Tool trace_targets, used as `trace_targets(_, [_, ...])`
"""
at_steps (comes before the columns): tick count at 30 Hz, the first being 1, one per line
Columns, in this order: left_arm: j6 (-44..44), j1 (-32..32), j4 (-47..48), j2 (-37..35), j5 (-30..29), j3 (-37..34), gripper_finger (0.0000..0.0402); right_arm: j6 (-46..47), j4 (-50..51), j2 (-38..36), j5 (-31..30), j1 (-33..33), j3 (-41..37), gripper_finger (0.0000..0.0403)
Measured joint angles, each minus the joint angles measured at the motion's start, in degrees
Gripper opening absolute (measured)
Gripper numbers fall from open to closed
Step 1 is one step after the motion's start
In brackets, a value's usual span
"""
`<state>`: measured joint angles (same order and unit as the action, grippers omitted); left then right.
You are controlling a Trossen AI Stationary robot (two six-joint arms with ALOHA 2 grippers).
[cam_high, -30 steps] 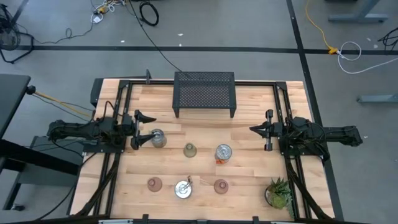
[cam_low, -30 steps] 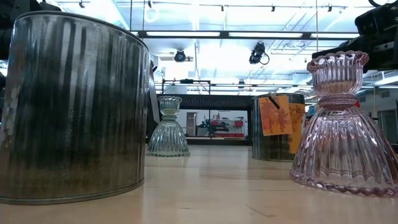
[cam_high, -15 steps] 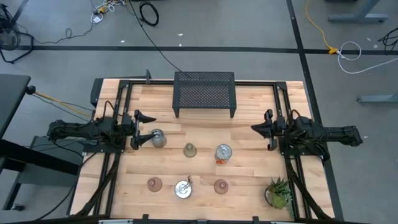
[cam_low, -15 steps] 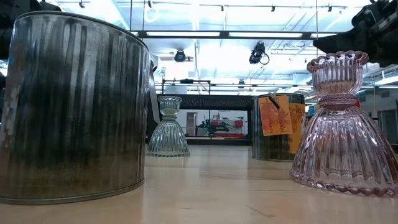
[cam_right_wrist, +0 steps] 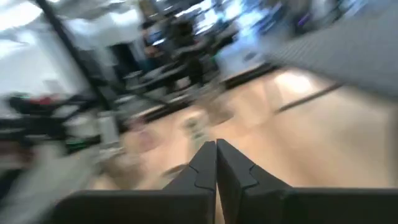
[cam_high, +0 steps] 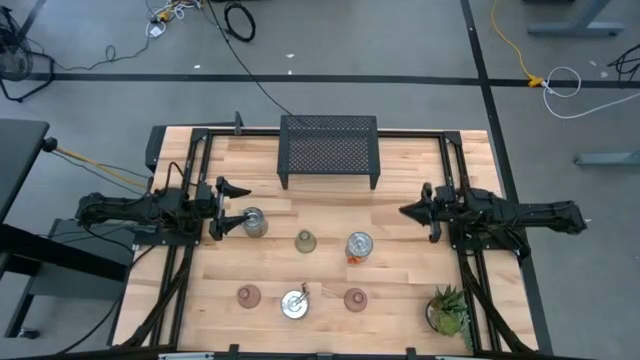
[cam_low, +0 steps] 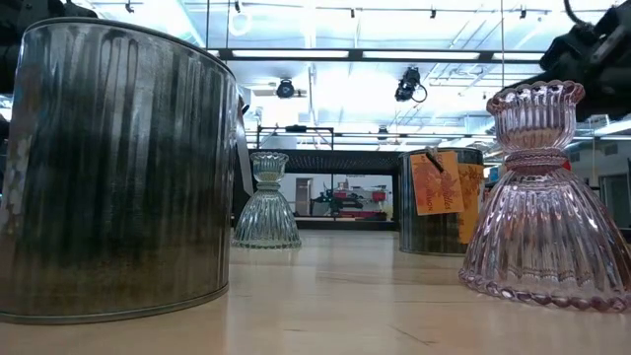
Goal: Pick & Place candle stick holders
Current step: Put the middle right silver scented candle on the shelf
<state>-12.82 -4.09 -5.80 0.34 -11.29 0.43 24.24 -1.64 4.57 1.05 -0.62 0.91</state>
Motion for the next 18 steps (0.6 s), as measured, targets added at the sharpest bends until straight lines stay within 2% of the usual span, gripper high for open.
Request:
trace_targets(2, [0.01, -0.01, 0.0, 0.0, -0.02, 0.0, 0.0399, 4.18, -0.03, 1.54, 5.14, -0.29, 0.0, 0.0013])
trace_targets(4, [0.02, -0.01, 0.0, 0.0, -0.35, 0.0, 0.0399, 6.14, -0.1, 3.81, 7.02, -1.26, 0.0, 0.0018])
trace_targets(13, [-0.07, 0.01, -0.26, 0.0, -0.57, 0.0, 0.0399, 6.39, -5.06, 11.92, 6.35, -5.46, 0.0, 0.0027])
trace_targets(18, [-0.97, 0.01, -0.31, 0.0, -0.65, 0.0, 0.0399, 3.81, -3.64, 15.49, 4.44, -6.54, 0.0, 0.0027])
